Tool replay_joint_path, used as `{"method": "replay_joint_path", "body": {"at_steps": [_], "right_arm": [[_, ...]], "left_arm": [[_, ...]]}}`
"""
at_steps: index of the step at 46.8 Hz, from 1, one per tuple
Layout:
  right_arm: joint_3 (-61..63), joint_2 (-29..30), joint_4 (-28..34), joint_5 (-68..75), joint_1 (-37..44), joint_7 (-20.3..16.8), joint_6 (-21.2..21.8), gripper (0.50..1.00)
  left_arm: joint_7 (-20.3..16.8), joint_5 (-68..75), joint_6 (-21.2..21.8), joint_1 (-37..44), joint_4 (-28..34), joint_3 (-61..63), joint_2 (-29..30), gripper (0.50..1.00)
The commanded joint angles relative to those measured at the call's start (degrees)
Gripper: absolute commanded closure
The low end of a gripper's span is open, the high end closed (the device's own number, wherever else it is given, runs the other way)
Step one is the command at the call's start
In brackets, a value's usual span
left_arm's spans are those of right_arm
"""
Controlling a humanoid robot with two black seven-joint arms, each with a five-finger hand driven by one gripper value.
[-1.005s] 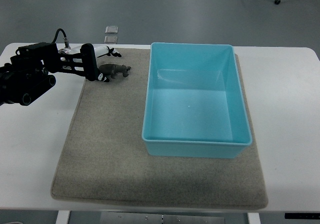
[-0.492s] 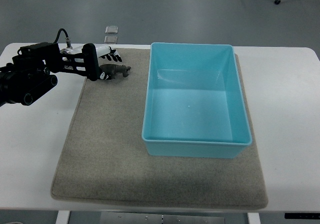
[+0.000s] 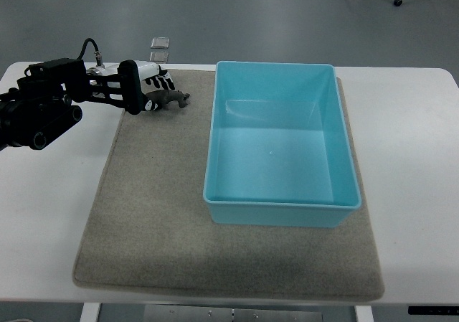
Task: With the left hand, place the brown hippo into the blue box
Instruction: 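Close the left hand fingers around the brown hippo, then lift the held hippo up off the mat with the left hand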
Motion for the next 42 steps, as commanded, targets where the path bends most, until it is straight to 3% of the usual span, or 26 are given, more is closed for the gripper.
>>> {"method": "replay_joint_path", "body": {"at_steps": [1,15,42], "right_arm": [[0.03,0.00,-0.01,0.00,0.00,0.00,0.00,0.564],[0.03,0.00,-0.01,0.00,0.00,0.00,0.00,0.564],[-0.06,0.00,-0.01,0.00,0.00,0.00,0.00,0.564]], "left_arm": [[-0.01,0.09,0.00,0.06,0.01,-0.03,0.08,0.868],[-0.01,0.09,-0.09,0.06,-0.08,0.06,0.17,1.000],[0.08,-1.06,-4.49,-2.57,-1.57,-0.12,2.01,1.000]]}}
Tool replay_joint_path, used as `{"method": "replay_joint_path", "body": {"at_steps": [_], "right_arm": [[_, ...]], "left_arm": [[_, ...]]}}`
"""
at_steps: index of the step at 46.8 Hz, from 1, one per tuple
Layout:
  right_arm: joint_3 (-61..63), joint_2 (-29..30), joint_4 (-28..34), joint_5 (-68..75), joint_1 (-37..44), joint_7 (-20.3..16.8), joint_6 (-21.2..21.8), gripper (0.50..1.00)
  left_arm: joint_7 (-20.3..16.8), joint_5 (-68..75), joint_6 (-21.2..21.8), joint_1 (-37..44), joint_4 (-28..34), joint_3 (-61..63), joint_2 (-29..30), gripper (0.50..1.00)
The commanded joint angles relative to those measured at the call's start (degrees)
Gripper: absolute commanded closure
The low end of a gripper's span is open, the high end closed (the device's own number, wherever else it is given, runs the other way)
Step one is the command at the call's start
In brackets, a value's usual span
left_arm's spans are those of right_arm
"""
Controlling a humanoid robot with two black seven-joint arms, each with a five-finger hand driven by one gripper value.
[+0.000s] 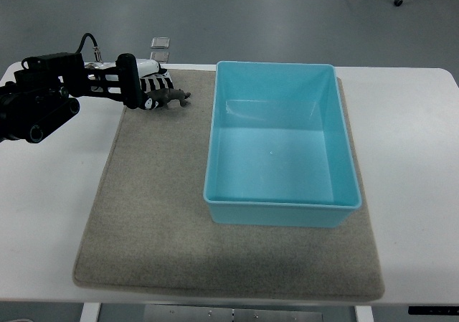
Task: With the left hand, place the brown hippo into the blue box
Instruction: 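Lift the held hippo up off the mat with the left hand, then carry the hippo over the blue box and release it inside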
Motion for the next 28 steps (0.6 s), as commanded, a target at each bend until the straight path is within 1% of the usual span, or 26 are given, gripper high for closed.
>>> {"method": "replay_joint_path", "body": {"at_steps": [1,4,14,21,28], "right_arm": [[0.05,0.00,0.00,0.00,0.00,0.00,0.00,0.564],[0.05,0.00,0.00,0.00,0.00,0.00,0.00,0.564],[-0.04,0.00,0.00,0.00,0.00,0.00,0.00,0.564],[0.05,0.00,0.00,0.00,0.00,0.00,0.00,0.564],[0.05,0.00,0.00,0.00,0.00,0.00,0.00,0.564]], "left_arm": [[0.00,0.17,-0.12,-0.79,-1.91,0.01,1.52,1.000],[0.00,0.17,-0.12,-1.85,-4.55,0.01,3.81,1.000],[0.00,0.17,-0.56,-4.75,-16.76,-0.69,11.81,1.000],[0.00,0.08,-2.67,-6.77,-23.36,-1.74,14.71,1.000],[0.00,0.08,-3.46,-8.53,-26.96,-1.83,14.71,1.000]]}}
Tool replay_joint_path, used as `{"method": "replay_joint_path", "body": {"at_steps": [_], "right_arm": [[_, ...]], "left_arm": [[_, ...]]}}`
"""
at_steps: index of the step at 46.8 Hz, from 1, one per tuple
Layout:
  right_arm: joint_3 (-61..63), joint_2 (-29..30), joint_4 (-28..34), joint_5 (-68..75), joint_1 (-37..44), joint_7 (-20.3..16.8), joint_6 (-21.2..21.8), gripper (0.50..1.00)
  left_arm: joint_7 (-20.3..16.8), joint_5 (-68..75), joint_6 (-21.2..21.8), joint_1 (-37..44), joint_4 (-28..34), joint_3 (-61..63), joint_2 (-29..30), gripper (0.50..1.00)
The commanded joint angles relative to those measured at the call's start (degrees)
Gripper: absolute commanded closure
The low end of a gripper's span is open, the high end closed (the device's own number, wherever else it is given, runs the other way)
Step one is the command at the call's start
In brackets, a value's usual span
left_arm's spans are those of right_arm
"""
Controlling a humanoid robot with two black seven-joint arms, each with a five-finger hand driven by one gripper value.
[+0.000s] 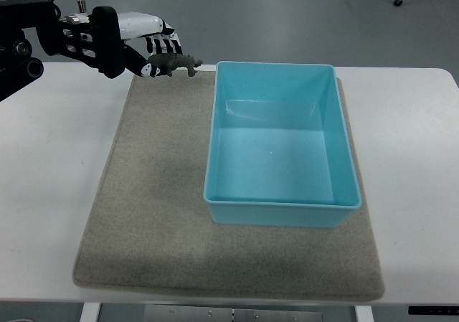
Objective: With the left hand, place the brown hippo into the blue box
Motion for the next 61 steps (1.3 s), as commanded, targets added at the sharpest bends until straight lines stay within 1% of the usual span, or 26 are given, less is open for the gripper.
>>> {"method": "replay_joint_path", "body": {"at_steps": [1,6,12,15,25,34,40,41,44,45,49,50,52,57,61], "right_arm": [[0.02,0.00,0.00,0.00,0.00,0.00,0.00,0.564],[-0.07,0.00,0.00,0.00,0.00,0.00,0.00,0.564],[-0.07,0.00,0.00,0.00,0.00,0.00,0.00,0.564],[0.02,0.00,0.00,0.00,0.00,0.00,0.00,0.564],[0.02,0.00,0.00,0.00,0.00,0.00,0.00,0.564],[0.02,0.00,0.00,0.00,0.00,0.00,0.00,0.564],[-0.07,0.00,0.00,0.00,0.00,0.00,0.00,0.564],[-0.07,0.00,0.00,0.00,0.00,0.00,0.00,0.564],[-0.07,0.00,0.00,0.00,0.00,0.00,0.00,0.564],[0.02,0.00,0.00,0.00,0.00,0.00,0.00,0.564],[0.02,0.00,0.00,0.00,0.00,0.00,0.00,0.564],[0.02,0.00,0.00,0.00,0.00,0.00,0.00,0.564],[0.02,0.00,0.00,0.00,0.00,0.00,0.00,0.564],[0.02,0.00,0.00,0.00,0.00,0.00,0.00,0.564],[0.02,0.00,0.00,0.00,0.00,0.00,0.00,0.564]], "left_arm": [[0.00,0.00,-0.16,-1.03,-1.25,0.15,-0.31,1.000],[0.00,0.00,-0.16,-2.79,-2.03,0.58,-1.54,1.000],[0.00,0.00,-0.60,-3.41,-3.88,0.59,-5.31,1.000],[0.17,0.35,-0.77,-3.93,-3.80,0.67,-6.81,1.000],[0.70,1.23,-0.69,-2.79,-1.07,1.73,-14.89,1.000],[0.70,1.23,-0.34,-0.16,1.91,1.73,-18.67,1.000],[0.70,1.14,0.37,0.81,2.53,2.60,-20.87,1.000],[0.70,1.05,0.37,0.81,2.62,2.87,-20.96,0.956],[0.70,0.70,0.37,0.90,2.45,3.13,-20.96,0.738],[0.61,0.53,0.37,0.90,2.36,3.13,-20.96,0.693],[0.61,-0.18,0.37,0.90,2.27,3.05,-20.96,0.549],[0.61,-0.27,0.37,0.90,2.27,3.05,-20.88,0.525],[0.61,-0.35,0.37,0.90,2.09,3.05,-20.79,0.506],[0.61,-1.58,0.37,0.73,2.09,2.96,-20.44,0.504],[0.52,-5.62,0.37,0.64,2.09,2.78,-19.65,0.504]]}}
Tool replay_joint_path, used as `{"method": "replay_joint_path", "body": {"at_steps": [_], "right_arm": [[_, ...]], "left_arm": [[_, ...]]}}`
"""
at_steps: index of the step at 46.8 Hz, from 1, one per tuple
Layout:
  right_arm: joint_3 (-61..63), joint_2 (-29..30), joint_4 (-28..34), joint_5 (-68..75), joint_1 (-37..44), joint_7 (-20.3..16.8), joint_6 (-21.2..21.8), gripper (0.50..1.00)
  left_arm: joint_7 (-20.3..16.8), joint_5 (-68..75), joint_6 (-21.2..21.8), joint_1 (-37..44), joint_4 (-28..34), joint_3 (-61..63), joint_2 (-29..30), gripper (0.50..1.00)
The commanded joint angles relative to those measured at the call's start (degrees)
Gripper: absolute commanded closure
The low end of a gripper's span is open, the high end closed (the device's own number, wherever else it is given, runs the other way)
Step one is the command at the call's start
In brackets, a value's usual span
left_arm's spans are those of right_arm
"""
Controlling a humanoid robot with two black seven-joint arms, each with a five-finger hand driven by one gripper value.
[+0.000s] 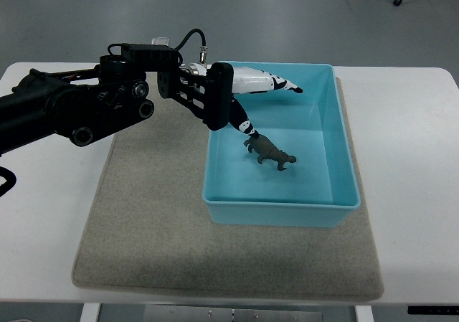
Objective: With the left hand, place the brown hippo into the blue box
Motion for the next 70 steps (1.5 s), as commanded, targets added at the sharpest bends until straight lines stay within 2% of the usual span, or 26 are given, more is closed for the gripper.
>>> {"method": "replay_joint_path", "body": {"at_steps": [1,13,23,27,34,41,48,55,63,70], "right_arm": [[0.01,0.00,0.00,0.00,0.00,0.00,0.00,0.564],[0.01,0.00,0.00,0.00,0.00,0.00,0.00,0.564],[0.01,0.00,0.00,0.00,0.00,0.00,0.00,0.564],[0.01,0.00,0.00,0.00,0.00,0.00,0.00,0.564],[0.01,0.00,0.00,0.00,0.00,0.00,0.00,0.564],[-0.08,0.00,0.00,0.00,0.00,0.00,0.00,0.564],[0.01,0.00,0.00,0.00,0.00,0.00,0.00,0.564],[0.01,0.00,0.00,0.00,0.00,0.00,0.00,0.564],[-0.08,0.00,0.00,0.00,0.00,0.00,0.00,0.564],[0.01,0.00,0.00,0.00,0.00,0.00,0.00,0.564]], "left_arm": [[-0.05,-4.67,-0.01,-0.11,0.01,-0.30,1.32,0.504],[0.03,-26.28,-0.10,-0.73,0.62,-0.92,7.29,0.501],[0.12,-41.94,-1.77,-0.38,7.12,-1.01,8.97,0.500],[0.12,-48.08,-5.71,-0.03,9.23,-1.88,10.11,0.500],[0.65,-60.04,-16.35,0.32,14.33,-3.73,11.69,0.500],[1.61,-70.76,-23.03,2.26,20.57,-3.82,11.61,0.500],[2.40,-77.54,-23.41,4.72,24.62,-4.08,11.17,0.500],[8.73,-85.18,-23.41,7.44,24.71,-5.05,11.17,0.500],[14.18,-94.67,-23.41,11.57,24.18,-8.03,11.17,0.500],[15.77,-98.02,-23.41,14.65,23.91,-11.11,11.43,0.500]]}}
